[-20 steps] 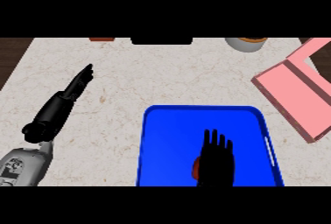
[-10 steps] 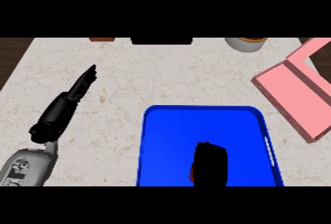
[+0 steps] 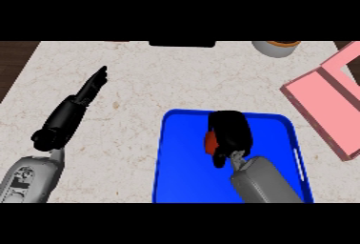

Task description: Pick the bell pepper from the tray and place it in the cardboard box

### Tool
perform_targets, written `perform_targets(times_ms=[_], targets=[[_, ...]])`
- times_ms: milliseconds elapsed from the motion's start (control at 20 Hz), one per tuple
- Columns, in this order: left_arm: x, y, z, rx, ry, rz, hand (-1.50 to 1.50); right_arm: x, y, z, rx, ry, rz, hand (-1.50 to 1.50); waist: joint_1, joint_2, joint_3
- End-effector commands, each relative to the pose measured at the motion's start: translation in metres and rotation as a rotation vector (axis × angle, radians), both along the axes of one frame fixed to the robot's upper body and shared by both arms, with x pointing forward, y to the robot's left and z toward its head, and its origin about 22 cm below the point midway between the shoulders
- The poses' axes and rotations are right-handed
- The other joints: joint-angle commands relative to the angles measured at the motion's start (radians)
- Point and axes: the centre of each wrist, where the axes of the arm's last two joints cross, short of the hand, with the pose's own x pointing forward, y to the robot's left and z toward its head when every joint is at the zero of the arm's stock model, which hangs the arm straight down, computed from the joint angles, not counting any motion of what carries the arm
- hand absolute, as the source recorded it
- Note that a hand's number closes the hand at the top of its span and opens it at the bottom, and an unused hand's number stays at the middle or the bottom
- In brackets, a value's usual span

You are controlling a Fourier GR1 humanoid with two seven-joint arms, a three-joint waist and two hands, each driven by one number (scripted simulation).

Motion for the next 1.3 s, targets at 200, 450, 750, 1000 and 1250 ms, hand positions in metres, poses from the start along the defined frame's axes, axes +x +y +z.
perform_targets(times_ms=[200,450,750,1000,1250], targets=[[0.004,0.000,-0.013,-0.001,0.017,0.011,0.00,0.077,-0.028,0.042,0.044,-0.270,0.212,1.50,-0.011,-0.003,-0.002],[-0.010,0.003,-0.014,-0.001,0.016,0.014,0.00,0.079,-0.028,0.087,0.066,-0.408,0.201,1.50,-0.027,-0.014,-0.002],[-0.013,0.011,-0.002,-0.007,0.023,0.030,0.00,0.084,-0.055,0.133,0.216,-0.573,-0.123,1.50,-0.036,-0.020,-0.002],[-0.008,0.020,-0.018,-0.003,0.032,0.028,0.00,0.099,-0.094,0.158,0.236,-0.641,-0.336,1.50,-0.035,-0.011,-0.003],[-0.006,0.000,0.004,0.009,0.012,0.022,0.00,0.108,-0.161,0.171,0.269,-0.663,-0.455,1.50,-0.030,-0.012,-0.001]])
